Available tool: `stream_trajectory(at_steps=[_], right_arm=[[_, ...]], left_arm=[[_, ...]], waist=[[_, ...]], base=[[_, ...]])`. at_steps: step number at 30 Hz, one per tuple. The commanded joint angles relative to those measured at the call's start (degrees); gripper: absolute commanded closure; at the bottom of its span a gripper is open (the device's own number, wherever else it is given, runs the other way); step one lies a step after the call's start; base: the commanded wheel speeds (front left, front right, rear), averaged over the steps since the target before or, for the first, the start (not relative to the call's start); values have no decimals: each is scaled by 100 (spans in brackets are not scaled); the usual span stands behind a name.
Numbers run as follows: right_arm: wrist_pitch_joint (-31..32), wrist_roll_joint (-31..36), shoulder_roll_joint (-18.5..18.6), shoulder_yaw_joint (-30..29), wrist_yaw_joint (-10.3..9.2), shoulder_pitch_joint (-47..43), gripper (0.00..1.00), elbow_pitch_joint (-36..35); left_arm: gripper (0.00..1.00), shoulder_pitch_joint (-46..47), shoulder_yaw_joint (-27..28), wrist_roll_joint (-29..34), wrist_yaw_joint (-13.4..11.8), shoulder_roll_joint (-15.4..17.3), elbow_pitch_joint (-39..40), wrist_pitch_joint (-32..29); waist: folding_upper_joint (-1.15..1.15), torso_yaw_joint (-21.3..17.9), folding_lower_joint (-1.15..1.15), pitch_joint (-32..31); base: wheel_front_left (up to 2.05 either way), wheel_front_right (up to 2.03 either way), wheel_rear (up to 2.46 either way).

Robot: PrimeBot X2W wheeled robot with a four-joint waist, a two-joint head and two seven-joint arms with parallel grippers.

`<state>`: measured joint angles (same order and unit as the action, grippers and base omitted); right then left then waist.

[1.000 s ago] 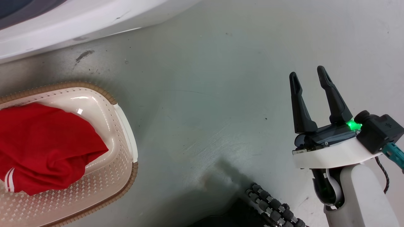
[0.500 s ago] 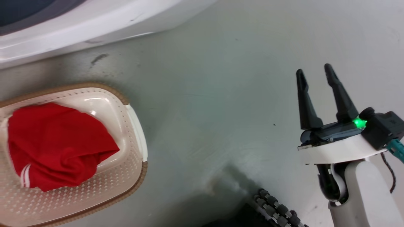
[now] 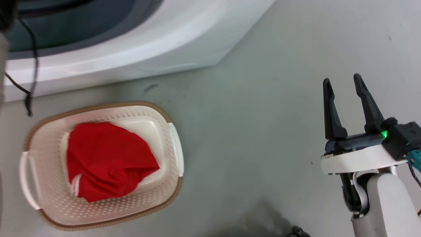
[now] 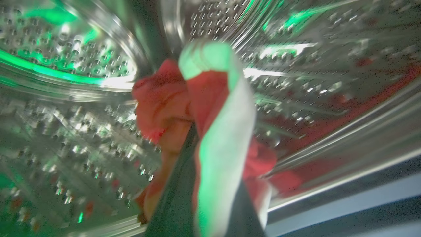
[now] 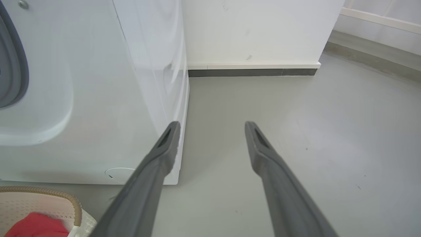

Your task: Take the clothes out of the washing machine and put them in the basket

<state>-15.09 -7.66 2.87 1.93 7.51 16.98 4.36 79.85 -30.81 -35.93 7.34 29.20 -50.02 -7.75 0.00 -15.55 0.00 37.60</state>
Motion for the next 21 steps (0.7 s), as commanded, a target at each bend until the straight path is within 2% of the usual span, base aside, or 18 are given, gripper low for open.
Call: stream_trajectory(at_steps=[1, 5, 6, 10, 13, 16, 21], right_arm=[[-12, 29, 1, -12, -4, -68, 0, 21], [-12, 194, 3, -74, -5, -240, 0, 84], [-12, 257, 3, -118, -4, -318, 0, 108], [-12, 365, 3, -154, -5, -456, 0, 142], [-12, 437, 3, -216, -5, -561, 0, 177], [-12, 486, 1, -285, -4, -663, 0, 198], [-12, 561, 1, -329, -5, -779, 0, 223]], left_arm=[[100, -115, 7, -24, 4, -7, 29, 87], [100, -708, -31, -106, 6, -80, 120, 782], [100, -1152, 81, -307, 9, -72, 241, 1314], [100, -1797, 74, -387, 9, 25, 528, 1914], [100, -2297, 82, -364, -21, 51, 872, 2147], [100, -2760, 130, -183, -239, 152, 1365, 2268], [100, -3552, 417, 62, -645, 132, 2555, 2304]], waist=[[0, 281, 0, -323], [0, 477, 0, -722], [0, 576, 0, -1008], [0, 699, 0, -1347], [0, 796, 0, -1567], [0, 911, 0, -1743], [0, 1077, 0, -1981]], base=[[0, 0, 0], [0, 0, 0], [0, 0, 0], [0, 0, 0], [0, 0, 0], [0, 0, 0], [0, 0, 0]])
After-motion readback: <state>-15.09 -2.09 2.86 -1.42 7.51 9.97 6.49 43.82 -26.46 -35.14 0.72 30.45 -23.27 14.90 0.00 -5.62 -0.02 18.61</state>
